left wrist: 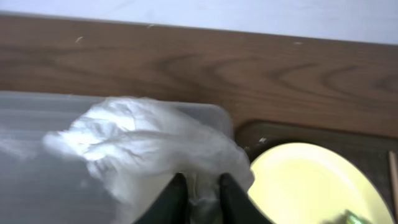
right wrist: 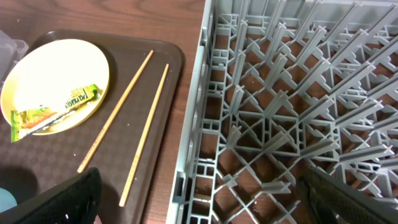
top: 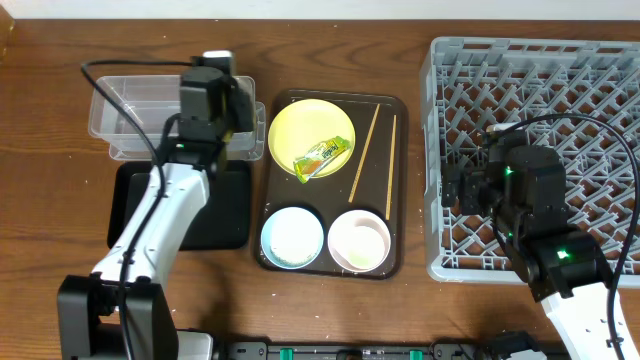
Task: Sort waste into correct bins and load items into the dishwasher rack
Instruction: 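Grasp the white tissue with the left gripper and drop it into the clear bin, then grasp the green Apollo snack wrapper from the plate with the left gripper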
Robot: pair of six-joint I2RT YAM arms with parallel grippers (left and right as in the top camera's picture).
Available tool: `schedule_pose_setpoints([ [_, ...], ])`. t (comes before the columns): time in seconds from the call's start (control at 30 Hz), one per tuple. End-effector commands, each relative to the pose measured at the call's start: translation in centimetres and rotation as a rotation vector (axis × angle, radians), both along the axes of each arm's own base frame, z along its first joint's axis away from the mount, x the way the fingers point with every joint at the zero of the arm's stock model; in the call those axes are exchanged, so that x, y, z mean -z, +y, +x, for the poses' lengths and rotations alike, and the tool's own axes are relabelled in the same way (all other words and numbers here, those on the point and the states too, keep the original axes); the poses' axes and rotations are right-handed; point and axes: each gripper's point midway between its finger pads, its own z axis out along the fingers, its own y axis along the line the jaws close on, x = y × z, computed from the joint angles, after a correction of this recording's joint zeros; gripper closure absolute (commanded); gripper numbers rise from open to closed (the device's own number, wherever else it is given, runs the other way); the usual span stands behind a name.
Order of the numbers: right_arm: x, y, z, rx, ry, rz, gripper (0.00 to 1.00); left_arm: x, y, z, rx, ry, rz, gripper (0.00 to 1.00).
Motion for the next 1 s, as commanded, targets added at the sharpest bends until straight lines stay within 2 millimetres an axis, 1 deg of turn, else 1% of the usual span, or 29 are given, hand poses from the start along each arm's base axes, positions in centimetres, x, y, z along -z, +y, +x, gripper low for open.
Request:
schedule_pose_setpoints([
  [0.0, -1.1, -0.6, 0.5, 0.019, -0.026, 0.001, 0.01, 0.5, 1.1, 0.2, -0.031, 0.02, 0.021, 0.72],
  [0.03, -1.1, -0.6, 0.5, 0.019, -0.026, 0.001, 0.01, 0.6, 1.2, 0.1, -0.031, 0.027, 0.022, 0.58],
  [0.07, -1.1, -0.6, 0.5, 0.019, -0.026, 0.001, 0.01, 0.7, 1.2, 0.1, -0.031, 0.029, 0.022, 0.51],
  [0.17, -1.1, -0.6, 0.5, 0.019, -0.026, 0.001, 0.01, 0.6, 0.9, 0.0, -0.021, 0.03, 0.016, 0.51],
  [0.23, -1.1, -0.6, 0.5, 0.019, -0.026, 0.001, 0.01, 0.7, -0.2, 0.0, 0.024, 0.033, -0.013, 0.51],
  [0.37, -1.1, -0.6, 0.5, 0.019, -0.026, 0.001, 0.01, 0.9, -4.0, -0.9, 0.174, 0.062, -0.107, 0.51],
  [0.43, -1.1, -0.6, 0.5, 0.019, -0.026, 0.001, 0.01, 1.4, -6.2, -2.0, 0.261, 0.1, -0.151, 0.51],
  [0.5, -1.1, -0.6, 0.5, 0.019, -0.026, 0.001, 0.01, 1.9, -7.5, -3.0, 0.313, 0.138, -0.165, 0.51],
  [0.63, -1.1, -0.6, 0.5, 0.019, -0.026, 0.001, 0.01, 4.0, -9.6, -5.0, 0.405, 0.21, -0.119, 0.5],
  [0.73, -1.1, -0.6, 0.5, 0.019, -0.026, 0.001, 0.01, 5.6, -10.8, -6.3, 0.45, 0.266, -0.097, 0.49],
  [0.83, -1.1, -0.6, 0.5, 0.019, -0.026, 0.001, 0.01, 7.3, -11.6, -7.0, 0.472, 0.32, -0.09, 0.48],
  [0.97, -1.1, -0.6, 0.5, 0.019, -0.026, 0.001, 0.01, 10.2, -12.4, -7.7, 0.487, 0.401, -0.084, 0.47],
])
